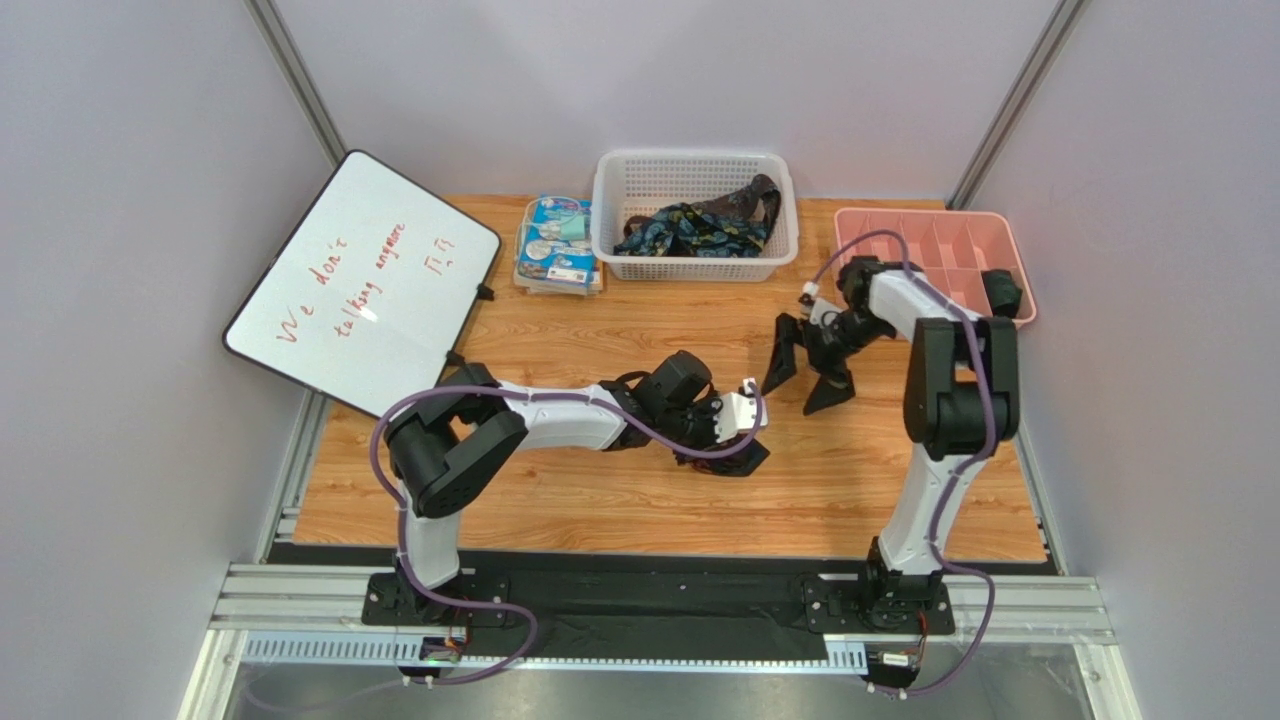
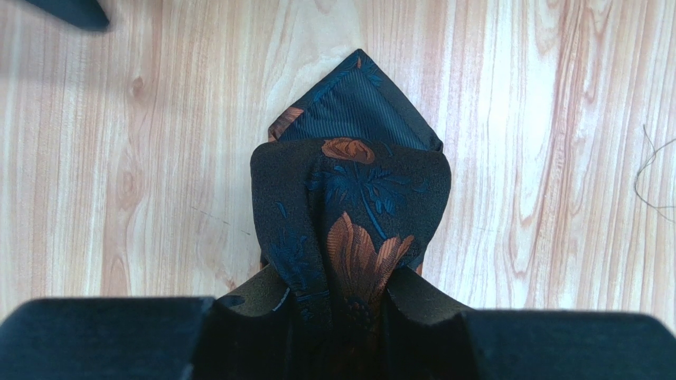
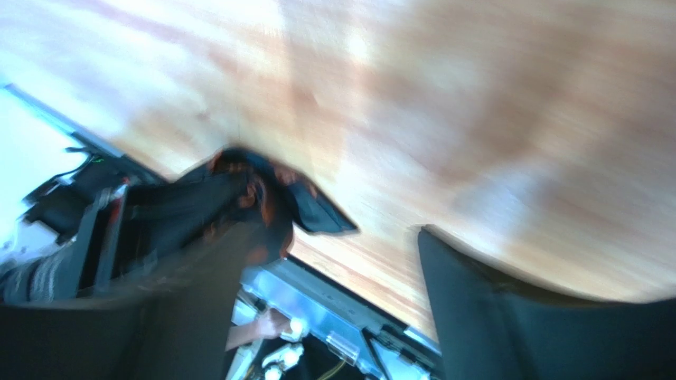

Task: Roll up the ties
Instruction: Roll the tie at the center of the board.

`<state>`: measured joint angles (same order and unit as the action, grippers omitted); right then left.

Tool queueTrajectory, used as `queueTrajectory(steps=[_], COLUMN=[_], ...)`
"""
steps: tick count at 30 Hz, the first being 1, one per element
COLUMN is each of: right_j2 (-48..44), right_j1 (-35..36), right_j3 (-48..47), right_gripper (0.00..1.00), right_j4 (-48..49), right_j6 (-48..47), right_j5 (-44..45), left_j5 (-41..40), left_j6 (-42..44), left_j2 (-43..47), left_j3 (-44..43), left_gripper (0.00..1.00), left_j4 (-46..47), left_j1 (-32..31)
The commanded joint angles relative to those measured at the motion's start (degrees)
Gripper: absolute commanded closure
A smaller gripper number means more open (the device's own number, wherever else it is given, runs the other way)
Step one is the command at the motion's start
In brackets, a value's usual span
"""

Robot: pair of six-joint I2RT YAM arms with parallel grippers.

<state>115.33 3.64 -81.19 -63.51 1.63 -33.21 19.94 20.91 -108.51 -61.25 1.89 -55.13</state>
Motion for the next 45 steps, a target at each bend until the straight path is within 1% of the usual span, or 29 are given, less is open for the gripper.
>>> queueTrajectory(steps=[1,2,3,4,6,7,9,10,13,16,19,22,24,29,33,38,41,43,44,45], right_j2=[-10.28,-11.34,-13.35,-14.42,-17.31,-17.85,-18.38,-18.30,-18.56,-18.39,-17.77,-16.02,-15.66,-19.51,-21.81,-22.25,-22.60,-22.69,-22.60,-22.60], right_j1=[-2.06,-2.06,-1.97,-1.97,-1.88,-1.62,-1.09,-0.66,0.57,2.15,4.52,5.76,5.85,5.85,5.94,7.52,8.40,8.49,8.40,8.58], right_j3=[8.74,10.85,15.40,17.62,21.84,24.73,26.95,28.53,30.64,32.84,34.69,35.66,36.18,37.59,39.17,39.79,40.23,40.32,40.23,40.14], right_gripper=[0.00,0.00,0.00,0.00,0.00,0.00,0.00,0.00,0.00,0.00,0.00,0.00,0.01,0.03,0.04,0.05,0.09,0.13,0.16,0.24], right_j4=[-0.24,1.26,3.11,7.74,13.20,18.10,22.26,26.11,32.80,37.21,40.46,43.45,45.30,49.61,55.31,56.82,57.62,57.44,57.44,57.09], right_j6=[-4.18,-3.05,-1.99,-0.50,3.79,5.04,8.72,9.87,12.96,15.06,16.30,17.53,19.20,19.73,21.65,22.19,22.54,22.54,22.63,22.63], right_j5=[-8.97,-9.85,-10.29,-10.73,-10.73,-10.73,-9.69,-9.42,-5.12,-3.79,-4.49,-8.00,-11.85,-16.26,-18.73,-20.22,-20.31,-20.14,-20.14,-20.05], left_j5=[-4.39,-4.30,-4.30,-4.30,-4.39,-4.47,-4.39,-4.30,-4.04,-3.86,-3.51,-3.42,-3.51,-3.07,-2.98,-2.81,-2.98,-2.89,-2.89,-2.89], left_j6=[-1.92,-2.10,-2.36,-2.71,-2.89,-3.06,-3.24,-3.41,-3.68,-4.03,-4.21,-4.29,-4.21,-4.29,-4.47,-4.82,-5.08,-5.35,-5.52,-5.96], left_j2=[-5.13,-5.39,-5.66,-5.66,-5.75,-5.84,-5.66,-5.66,-5.49,-5.75,-5.92,-6.19,-6.19,-6.36,-6.80,-7.15,-7.24,-7.24,-7.33,-7.42], left_j3=[0.35,-0.35,-0.44,-0.45,-0.71,-0.71,-0.62,-0.53,-0.36,-0.44,-0.71,-0.97,-1.06,-0.62,-0.53,-0.62,-0.71,-0.53,-0.71,-0.80], left_gripper=[0.98,0.98,0.98,0.98,0.98,0.98,0.98,0.98,0.98,0.98,0.98,0.98,0.98,0.98,0.98,0.98,0.98,0.98,0.98,0.98], left_j4=[-11.11,-11.55,-11.65,-11.56,-11.73,-12.08,-12.09,-12.17,-12.00,-11.91,-11.91,-11.91,-11.91,-11.65,-11.56,-11.56,-11.47,-11.47,-11.38,-11.47], left_j1=[-0.06,-0.06,-0.06,-0.06,-0.06,-0.06,-0.06,-0.06,-0.06,-0.06,-0.06,-0.15,-0.06,-0.06,-0.06,-0.06,0.03,0.11,0.29,0.38])
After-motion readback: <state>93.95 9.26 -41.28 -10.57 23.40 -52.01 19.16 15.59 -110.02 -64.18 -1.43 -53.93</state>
